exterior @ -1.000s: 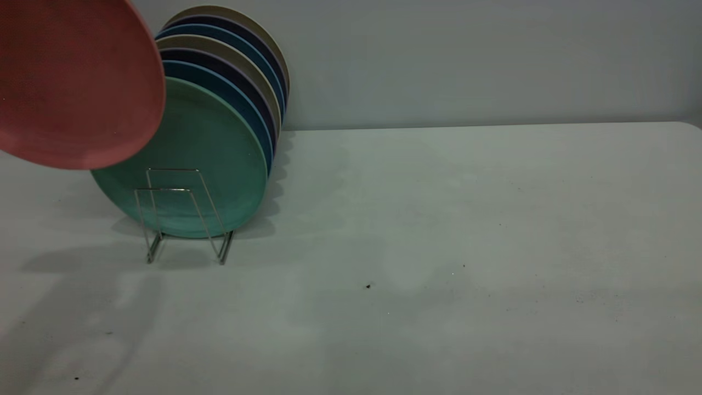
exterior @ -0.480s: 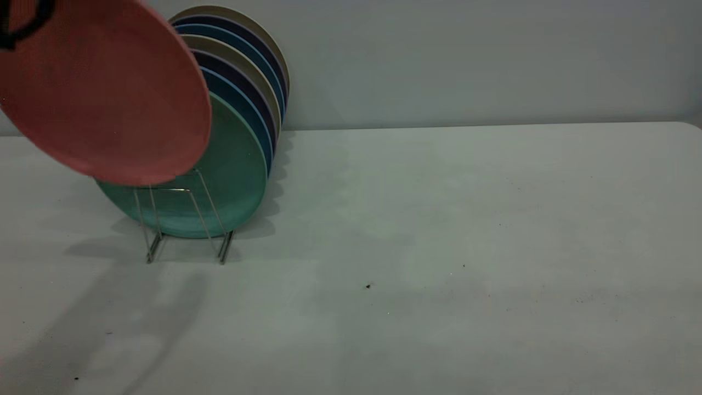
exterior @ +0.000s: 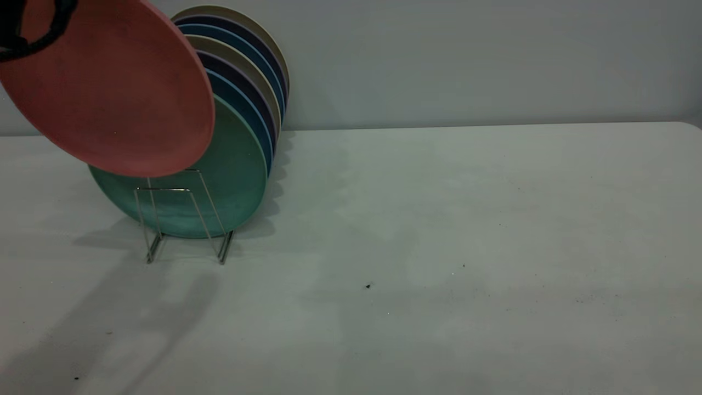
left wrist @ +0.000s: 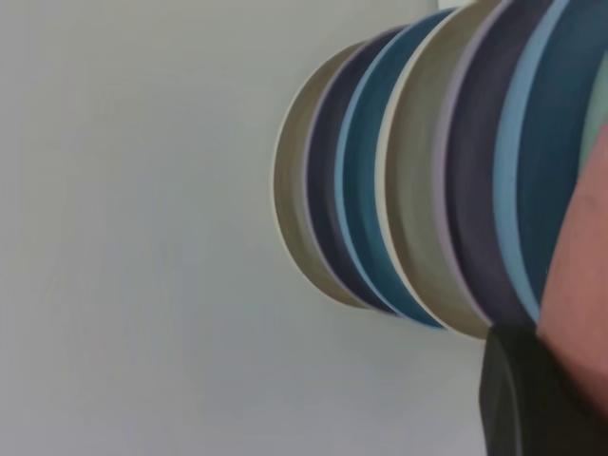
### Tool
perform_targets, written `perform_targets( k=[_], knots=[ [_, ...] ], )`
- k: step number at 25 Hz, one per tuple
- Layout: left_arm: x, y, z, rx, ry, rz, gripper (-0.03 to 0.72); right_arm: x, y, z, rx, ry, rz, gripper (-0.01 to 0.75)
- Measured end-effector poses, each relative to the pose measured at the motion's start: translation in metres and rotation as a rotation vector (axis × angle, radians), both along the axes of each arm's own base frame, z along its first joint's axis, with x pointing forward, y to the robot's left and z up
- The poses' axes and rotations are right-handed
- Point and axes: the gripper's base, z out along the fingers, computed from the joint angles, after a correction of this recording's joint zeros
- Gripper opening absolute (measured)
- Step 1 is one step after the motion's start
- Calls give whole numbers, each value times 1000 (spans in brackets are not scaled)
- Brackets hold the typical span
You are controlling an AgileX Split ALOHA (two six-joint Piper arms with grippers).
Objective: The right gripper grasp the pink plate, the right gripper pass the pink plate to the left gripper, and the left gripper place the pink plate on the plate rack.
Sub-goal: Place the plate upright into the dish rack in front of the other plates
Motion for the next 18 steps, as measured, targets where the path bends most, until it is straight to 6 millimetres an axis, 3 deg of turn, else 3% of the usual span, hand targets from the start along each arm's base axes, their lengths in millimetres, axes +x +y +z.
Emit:
perform_targets(
  k=[18],
  knots=[
    [13, -2, -25, -7, 36, 22, 17, 0, 0, 0, 0, 1, -1, 361]
  ],
)
